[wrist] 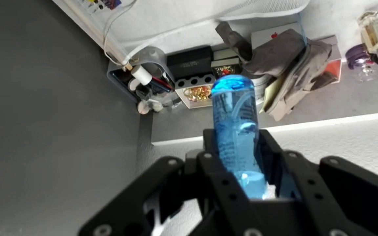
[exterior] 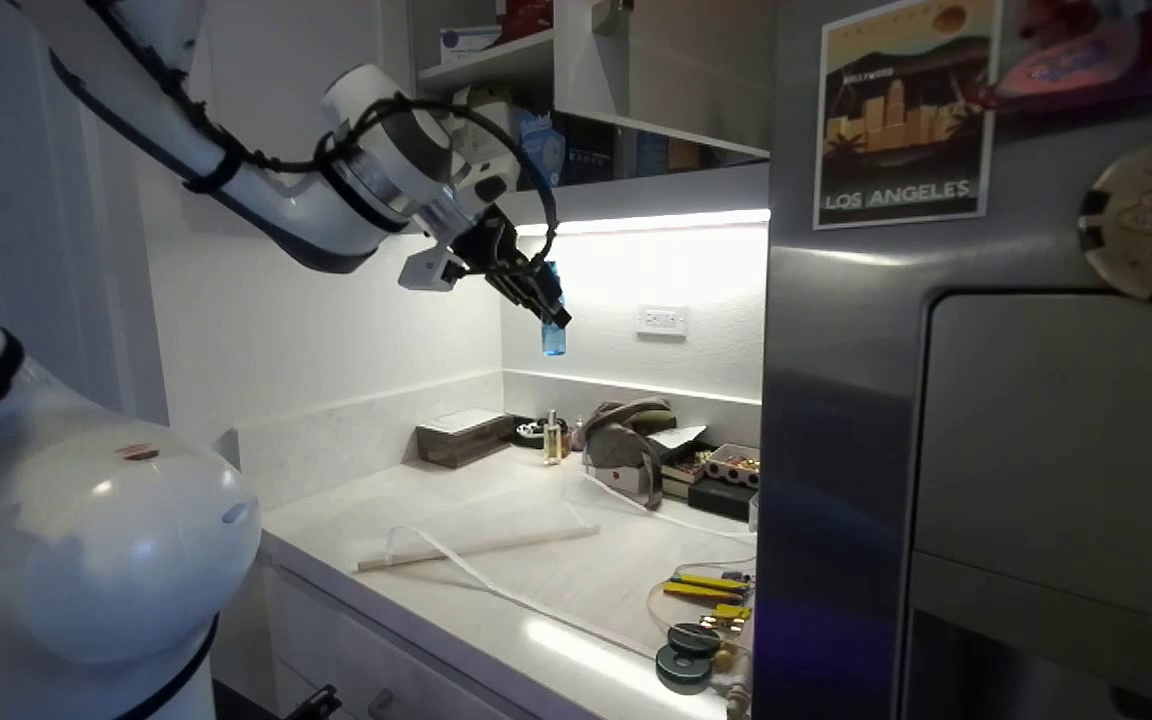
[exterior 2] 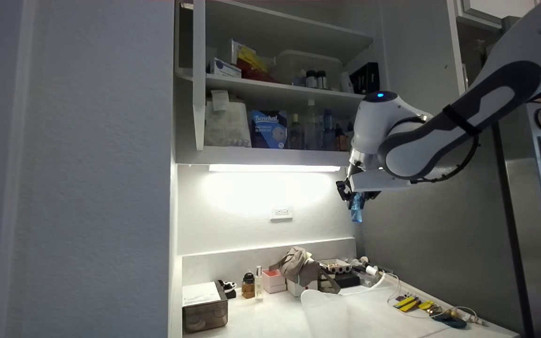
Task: Place the blue bottle on the bottom shelf of the open upper cabinet
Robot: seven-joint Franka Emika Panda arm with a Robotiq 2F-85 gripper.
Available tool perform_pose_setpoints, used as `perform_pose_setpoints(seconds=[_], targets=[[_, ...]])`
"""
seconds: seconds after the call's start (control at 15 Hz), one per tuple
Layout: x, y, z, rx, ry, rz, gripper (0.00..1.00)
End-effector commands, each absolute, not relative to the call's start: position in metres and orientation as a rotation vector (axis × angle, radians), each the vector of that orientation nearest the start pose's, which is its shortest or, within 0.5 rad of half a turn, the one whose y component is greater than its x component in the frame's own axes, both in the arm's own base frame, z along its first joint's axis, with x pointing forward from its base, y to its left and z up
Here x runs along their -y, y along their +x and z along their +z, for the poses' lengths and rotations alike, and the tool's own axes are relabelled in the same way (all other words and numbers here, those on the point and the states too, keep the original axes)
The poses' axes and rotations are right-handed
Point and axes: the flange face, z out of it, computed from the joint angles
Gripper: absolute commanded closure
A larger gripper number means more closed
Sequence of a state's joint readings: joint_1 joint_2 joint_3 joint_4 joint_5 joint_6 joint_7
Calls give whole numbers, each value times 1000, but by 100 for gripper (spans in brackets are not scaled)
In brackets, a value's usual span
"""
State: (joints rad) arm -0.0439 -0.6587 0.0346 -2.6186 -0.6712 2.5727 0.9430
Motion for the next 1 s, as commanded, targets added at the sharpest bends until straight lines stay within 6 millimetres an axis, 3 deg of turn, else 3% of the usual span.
perform_pose_setpoints(seconds=[0.0,0.93], targets=[[-8,396,571,-746,-3012,-1303,91],[-20,456,691,-777,-2916,-1425,91]])
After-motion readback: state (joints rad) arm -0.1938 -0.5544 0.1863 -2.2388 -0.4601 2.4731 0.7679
